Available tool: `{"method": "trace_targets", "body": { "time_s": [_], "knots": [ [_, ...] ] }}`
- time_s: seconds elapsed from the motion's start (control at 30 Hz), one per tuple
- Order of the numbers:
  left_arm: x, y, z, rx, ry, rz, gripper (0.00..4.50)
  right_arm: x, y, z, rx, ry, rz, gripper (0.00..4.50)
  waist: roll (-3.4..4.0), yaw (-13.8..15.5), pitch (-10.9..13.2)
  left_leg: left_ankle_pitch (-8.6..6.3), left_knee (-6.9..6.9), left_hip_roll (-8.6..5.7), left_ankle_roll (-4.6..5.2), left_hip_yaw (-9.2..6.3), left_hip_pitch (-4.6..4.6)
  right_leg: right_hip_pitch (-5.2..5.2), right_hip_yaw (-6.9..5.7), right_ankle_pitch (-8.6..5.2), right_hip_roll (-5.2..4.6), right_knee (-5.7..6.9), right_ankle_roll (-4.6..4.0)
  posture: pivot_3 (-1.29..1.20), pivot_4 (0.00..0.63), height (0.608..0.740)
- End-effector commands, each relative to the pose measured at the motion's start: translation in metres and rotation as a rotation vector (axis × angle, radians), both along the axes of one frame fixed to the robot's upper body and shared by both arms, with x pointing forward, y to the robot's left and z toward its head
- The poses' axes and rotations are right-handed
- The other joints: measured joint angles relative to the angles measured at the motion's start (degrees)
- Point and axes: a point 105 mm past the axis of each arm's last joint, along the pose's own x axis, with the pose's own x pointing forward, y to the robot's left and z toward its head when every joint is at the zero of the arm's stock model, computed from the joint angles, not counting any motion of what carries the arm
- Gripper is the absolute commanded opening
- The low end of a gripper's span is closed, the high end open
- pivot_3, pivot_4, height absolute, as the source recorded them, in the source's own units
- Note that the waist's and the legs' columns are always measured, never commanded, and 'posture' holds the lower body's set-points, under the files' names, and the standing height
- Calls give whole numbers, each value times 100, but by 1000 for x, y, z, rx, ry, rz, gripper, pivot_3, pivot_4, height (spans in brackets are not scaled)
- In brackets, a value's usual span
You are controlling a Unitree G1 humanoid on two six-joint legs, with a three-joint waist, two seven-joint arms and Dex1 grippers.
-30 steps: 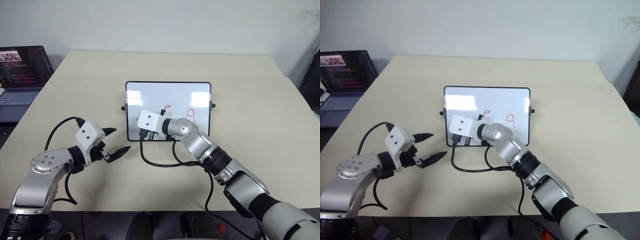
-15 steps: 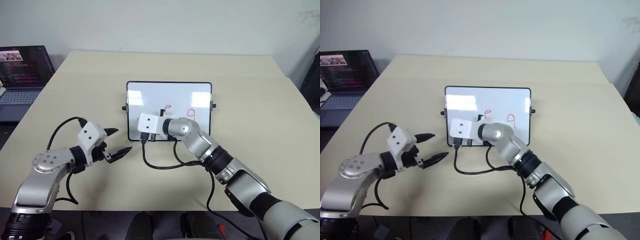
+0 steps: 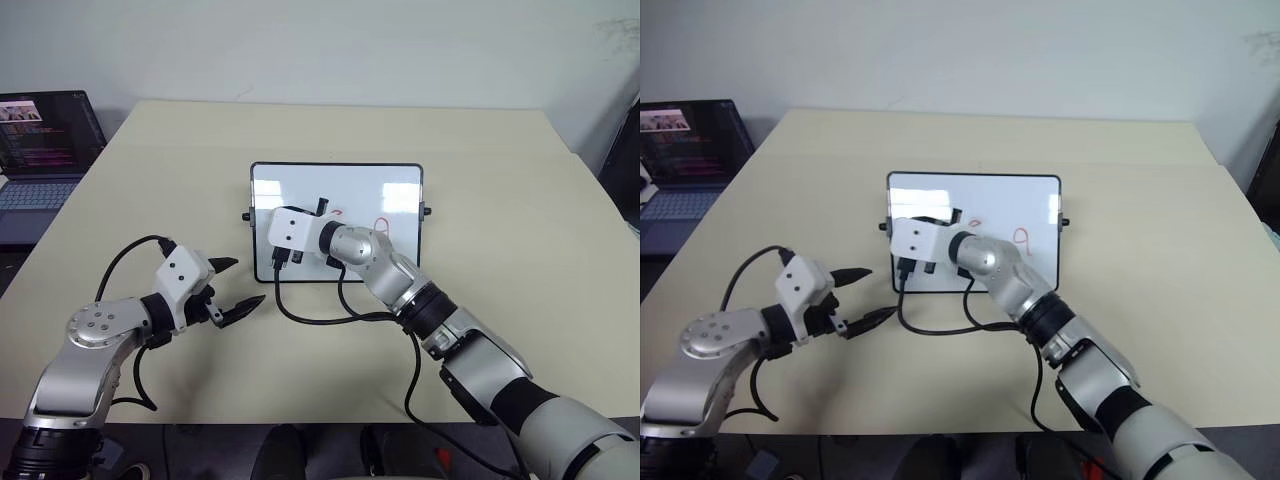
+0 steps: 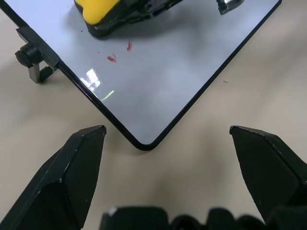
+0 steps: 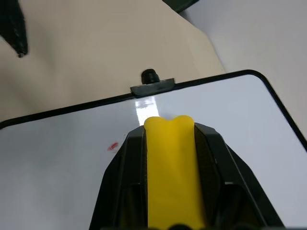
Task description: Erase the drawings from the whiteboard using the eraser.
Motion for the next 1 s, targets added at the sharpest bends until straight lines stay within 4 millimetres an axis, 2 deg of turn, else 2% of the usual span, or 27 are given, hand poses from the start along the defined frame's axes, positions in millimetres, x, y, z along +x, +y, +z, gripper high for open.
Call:
{"method": "trace_targets", "body": {
  "time_s": [0.03, 0.17, 0.3, 0.4, 1.0],
  "knots": [
    [1, 0, 7, 2, -42, -3, 4500, -11, 7, 4, -17, 6, 68, 1015, 0, 0, 0, 0, 0, 0, 0, 0, 0, 0, 0, 0, 0, 0, 0, 0, 150, 740],
    [2, 0, 7, 1, -44, 0, 4500, -13, 7, -1, -41, 31, 90, 1015, 0, 0, 0, 0, 0, 0, 0, 0, 0, 0, 0, 0, 0, 0, 0, 0, 150, 740],
    [1, -1, 7, 0, -47, 1, 4500, -6, 7, 17, 39, -45, 46, 1015, 0, 0, 0, 0, 0, 0, 0, -1, 0, 0, -1, 0, 0, 1, 0, 0, 150, 740],
    [1, -1, 7, -1, -47, -1, 4500, -4, 7, 23, 63, -67, 33, 1015, 0, 0, 0, 0, 0, 0, 0, 0, 0, 0, 0, 0, 0, 1, 0, 0, 150, 740],
    [-2, -4, 6, -2, -39, -12, 4500, -9, 13, 22, 83, -76, 50, 1014, 0, 0, 0, 0, 0, 0, 0, 0, 0, 0, 0, 0, 0, 1, 0, 0, 150, 740]
  ]
}}
